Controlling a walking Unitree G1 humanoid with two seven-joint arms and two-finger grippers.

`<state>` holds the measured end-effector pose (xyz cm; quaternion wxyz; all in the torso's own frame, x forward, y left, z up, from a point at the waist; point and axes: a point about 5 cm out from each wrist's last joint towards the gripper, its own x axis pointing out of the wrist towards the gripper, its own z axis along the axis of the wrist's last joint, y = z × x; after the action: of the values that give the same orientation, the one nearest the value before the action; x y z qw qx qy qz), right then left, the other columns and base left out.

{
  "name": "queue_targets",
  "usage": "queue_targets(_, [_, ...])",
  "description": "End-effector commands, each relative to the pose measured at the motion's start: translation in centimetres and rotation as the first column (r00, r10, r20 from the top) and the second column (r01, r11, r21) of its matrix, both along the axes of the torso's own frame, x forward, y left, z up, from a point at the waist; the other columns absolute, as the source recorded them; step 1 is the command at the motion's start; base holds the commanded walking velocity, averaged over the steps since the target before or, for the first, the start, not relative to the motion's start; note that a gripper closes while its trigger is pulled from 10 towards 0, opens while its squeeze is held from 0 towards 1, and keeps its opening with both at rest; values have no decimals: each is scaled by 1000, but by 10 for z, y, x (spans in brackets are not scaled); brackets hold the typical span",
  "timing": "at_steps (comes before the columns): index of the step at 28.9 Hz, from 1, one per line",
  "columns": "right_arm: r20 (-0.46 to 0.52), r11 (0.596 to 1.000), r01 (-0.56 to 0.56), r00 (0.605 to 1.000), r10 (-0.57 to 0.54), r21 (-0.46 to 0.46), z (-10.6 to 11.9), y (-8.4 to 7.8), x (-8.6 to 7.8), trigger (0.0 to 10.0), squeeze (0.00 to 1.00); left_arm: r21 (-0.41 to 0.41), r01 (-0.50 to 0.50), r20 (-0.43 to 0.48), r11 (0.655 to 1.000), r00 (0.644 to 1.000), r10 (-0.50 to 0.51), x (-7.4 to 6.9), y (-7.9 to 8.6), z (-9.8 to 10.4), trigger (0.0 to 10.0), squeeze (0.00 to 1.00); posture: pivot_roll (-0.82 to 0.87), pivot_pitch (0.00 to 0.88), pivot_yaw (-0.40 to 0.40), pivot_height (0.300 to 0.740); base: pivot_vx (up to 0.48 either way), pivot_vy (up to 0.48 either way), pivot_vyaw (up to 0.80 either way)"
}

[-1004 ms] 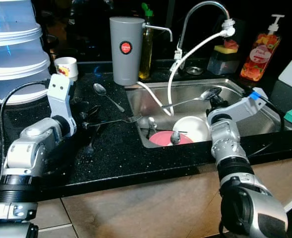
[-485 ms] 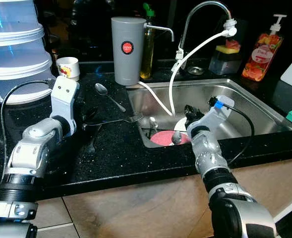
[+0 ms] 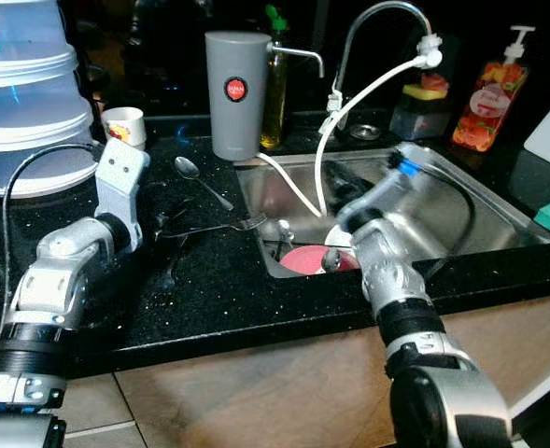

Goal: Kitchen organization

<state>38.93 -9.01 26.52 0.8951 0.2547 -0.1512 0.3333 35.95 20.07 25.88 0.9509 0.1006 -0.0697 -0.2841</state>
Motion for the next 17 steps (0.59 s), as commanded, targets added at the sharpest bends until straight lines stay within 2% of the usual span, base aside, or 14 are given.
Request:
queue_targets(1, [-11,996,-87,996,86,-16,-5,6,-6,10000,0,-3,23,-1,1000,1000,-23,-1,5,-1,10000,1000,87,42,-19,740,0,0,0])
queue_targets(3, [36,976,-199,979,203,-88,-4,16,-20,10000,0,15,49,-32,999,998,-48,4,6,-9,10000,1000,87,42,-19,740,0,0,0])
queue_targets(6, [84,941,-274,952,295,-197,-5,24,-36,10000,0,75,85,-80,994,994,-79,9,7,-20,10000,1000,85,47,-14,740,0,0,0])
queue_targets(8, [90,934,-283,947,308,-220,-5,25,-39,10000,0,103,90,-91,991,993,-81,10,7,-23,10000,1000,85,47,-14,740,0,0,0])
queue_targets(10, [73,917,-304,940,333,-258,-5,23,-44,10000,0,113,136,-135,984,984,-120,12,8,-30,10000,1000,85,47,-14,740,0,0,0])
queue_targets(12, [60,921,-289,948,314,-261,-6,19,-44,10000,0,122,166,-162,979,976,-145,14,9,-33,10000,1000,73,54,-5,740,0,0,0])
queue_targets(17, [55,925,-279,952,302,-257,-5,16,-44,10000,0,120,174,-166,977,974,-153,16,8,-34,10000,1000,73,54,-5,740,0,0,0])
